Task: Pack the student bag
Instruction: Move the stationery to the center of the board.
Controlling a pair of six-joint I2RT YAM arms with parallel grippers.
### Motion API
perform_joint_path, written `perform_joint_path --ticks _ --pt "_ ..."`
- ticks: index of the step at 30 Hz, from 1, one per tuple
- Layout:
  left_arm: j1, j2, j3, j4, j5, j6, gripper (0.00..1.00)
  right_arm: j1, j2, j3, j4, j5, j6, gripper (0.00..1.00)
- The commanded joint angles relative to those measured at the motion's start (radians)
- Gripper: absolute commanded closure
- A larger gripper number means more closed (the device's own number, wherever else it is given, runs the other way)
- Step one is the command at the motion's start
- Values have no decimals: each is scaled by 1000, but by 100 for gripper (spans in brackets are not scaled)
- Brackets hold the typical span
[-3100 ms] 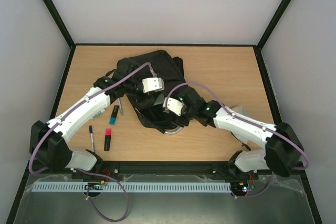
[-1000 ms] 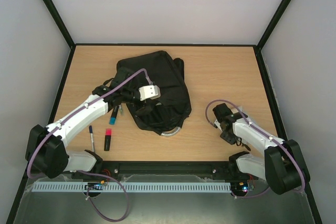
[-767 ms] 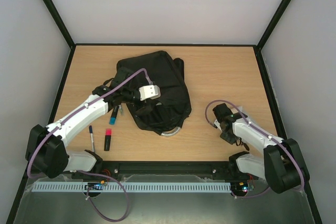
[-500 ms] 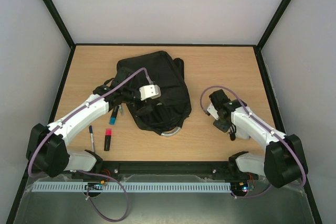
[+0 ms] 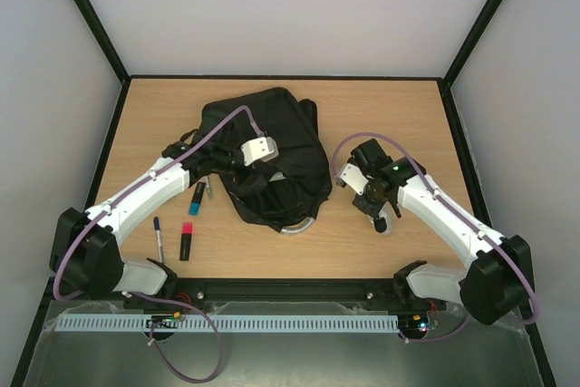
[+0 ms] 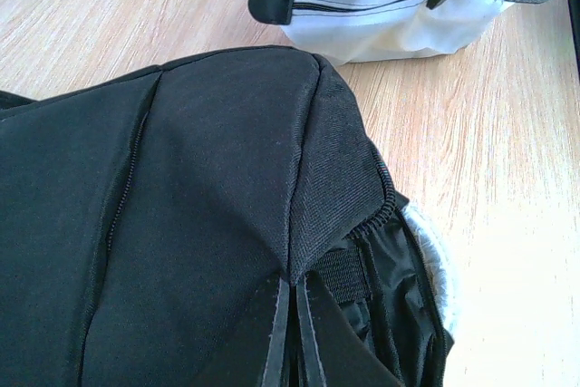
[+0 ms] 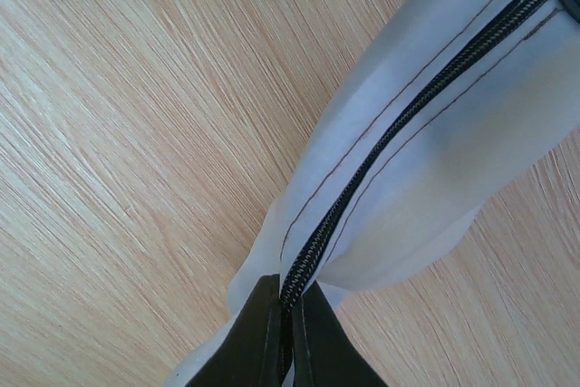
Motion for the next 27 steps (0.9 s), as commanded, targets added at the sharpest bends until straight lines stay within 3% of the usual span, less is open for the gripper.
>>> perform_joint_path --ticks 1,11,12,14,16,17,22,27 --pt "16 3 32 59 30 -3 98 -14 -28 -27 -36 31 35 99" --pt "16 7 36 55 36 -3 98 -121 -23 -33 -6 72 52 97" --pt "16 7 35 55 38 -3 97 -128 -25 -40 1 71 60 85" --pt "16 9 35 56 40 -3 98 -140 -18 -43 2 49 82 50" --pt "16 12 36 56 45 -7 97 -146 8 -39 -2 25 124 27" --pt "16 13 37 55 47 -8 98 -149 25 -35 -1 10 146 20" --pt "16 12 40 54 53 -16 98 -192 115 -4 5 -69 243 1" --pt "16 7 38 52 53 -16 98 -217 187 18 31 -72 263 0"
